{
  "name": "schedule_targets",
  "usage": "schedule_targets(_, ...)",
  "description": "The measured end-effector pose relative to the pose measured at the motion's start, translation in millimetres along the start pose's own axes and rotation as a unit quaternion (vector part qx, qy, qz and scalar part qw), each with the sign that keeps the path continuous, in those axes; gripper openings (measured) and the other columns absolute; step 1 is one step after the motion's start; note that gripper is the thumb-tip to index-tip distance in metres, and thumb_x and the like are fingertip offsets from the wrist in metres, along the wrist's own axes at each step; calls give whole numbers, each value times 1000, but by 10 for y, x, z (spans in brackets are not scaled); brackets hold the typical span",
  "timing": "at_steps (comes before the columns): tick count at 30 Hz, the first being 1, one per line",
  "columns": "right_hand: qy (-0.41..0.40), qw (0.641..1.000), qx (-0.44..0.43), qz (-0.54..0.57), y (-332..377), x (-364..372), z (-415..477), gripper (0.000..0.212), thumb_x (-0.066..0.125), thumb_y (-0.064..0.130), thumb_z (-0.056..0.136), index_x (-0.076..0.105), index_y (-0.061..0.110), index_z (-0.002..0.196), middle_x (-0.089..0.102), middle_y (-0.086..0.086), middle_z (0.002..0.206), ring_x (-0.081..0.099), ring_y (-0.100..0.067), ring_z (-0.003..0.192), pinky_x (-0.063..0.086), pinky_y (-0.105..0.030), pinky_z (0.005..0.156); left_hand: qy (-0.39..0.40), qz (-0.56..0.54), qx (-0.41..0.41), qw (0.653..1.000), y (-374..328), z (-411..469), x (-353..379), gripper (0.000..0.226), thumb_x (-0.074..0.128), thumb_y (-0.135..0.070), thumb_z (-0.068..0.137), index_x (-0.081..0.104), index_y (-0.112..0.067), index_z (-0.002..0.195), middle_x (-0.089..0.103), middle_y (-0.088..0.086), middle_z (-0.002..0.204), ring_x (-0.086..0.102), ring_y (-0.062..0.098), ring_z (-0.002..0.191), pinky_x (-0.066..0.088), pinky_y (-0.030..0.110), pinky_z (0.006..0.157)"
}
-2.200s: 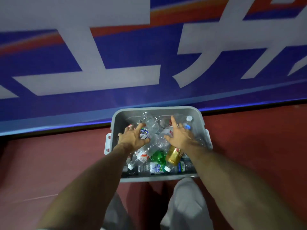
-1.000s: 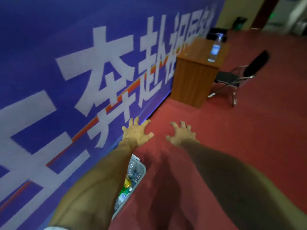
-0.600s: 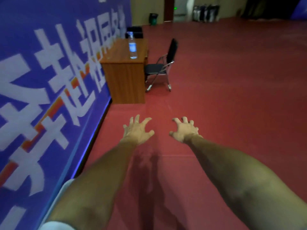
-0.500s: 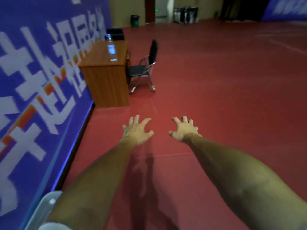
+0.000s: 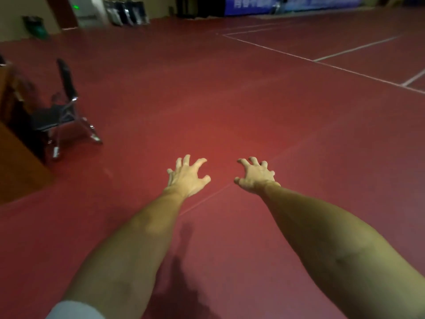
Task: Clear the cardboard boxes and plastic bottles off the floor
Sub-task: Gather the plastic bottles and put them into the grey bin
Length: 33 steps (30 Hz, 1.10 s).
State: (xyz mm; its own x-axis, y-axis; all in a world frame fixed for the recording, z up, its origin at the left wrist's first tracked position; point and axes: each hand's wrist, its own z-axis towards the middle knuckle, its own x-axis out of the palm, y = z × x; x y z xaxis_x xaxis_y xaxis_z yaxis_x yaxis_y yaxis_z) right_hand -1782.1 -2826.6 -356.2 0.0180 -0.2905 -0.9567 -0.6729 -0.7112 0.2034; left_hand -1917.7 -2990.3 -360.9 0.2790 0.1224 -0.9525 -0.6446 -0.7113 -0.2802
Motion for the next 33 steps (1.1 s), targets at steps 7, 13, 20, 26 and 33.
schedule_targets(7, -8, 992, 126, 18, -1289, -250, 647, 71, 59, 51, 91, 27, 39, 153, 22, -6, 158, 29, -36, 138, 37, -58, 107, 46, 6, 133, 990, -1349, 1305, 385, 62, 52, -52, 92, 31, -45, 150, 11, 10, 165, 7, 32, 151, 17, 64, 116)
schedule_targets(13, -36, 971, 232, 39, -2277, -612, 1312, 70, 58, 49, 91, 27, 39, 152, 20, -5, 159, 27, -36, 139, 36, -58, 108, 92, 25, 243, 965, -2469, 2520, 643, 62, 52, -52, 93, 30, -45, 151, 11, 12, 165, 6, 33, 151, 16, 64, 117)
schedule_targets(20, -57, 925, 369, 68, -3509, -804, 1539, 68, 49, 48, 96, 18, 39, 156, 11, -2, 164, 12, -38, 147, 28, -61, 110, 139, 44, 381, 913, -4062, 3278, 1015, 63, 49, -54, 95, 26, -46, 153, 5, 10, 167, 0, 30, 153, 12, 64, 118)
schedule_targets(26, -67, 868, 483, 91, -4846, -910, 1368, 69, 50, 50, 95, 19, 39, 155, 15, -5, 162, 24, -39, 139, 35, -58, 103, 168, 75, 460, 869, -5547, 3629, 1573, 65, 48, -54, 95, 23, -46, 154, 5, 11, 166, 1, 31, 153, 14, 64, 117)
schedule_targets(33, -91, 823, 550, 109, -6658, -1252, 1204, 72, 53, 50, 92, 20, 39, 155, 15, -8, 163, 24, -39, 141, 32, -59, 106, 188, 81, 522, 828, -7593, 3702, 2165, 65, 48, -53, 95, 22, -46, 155, 4, 11, 166, 2, 31, 153, 14, 63, 117)
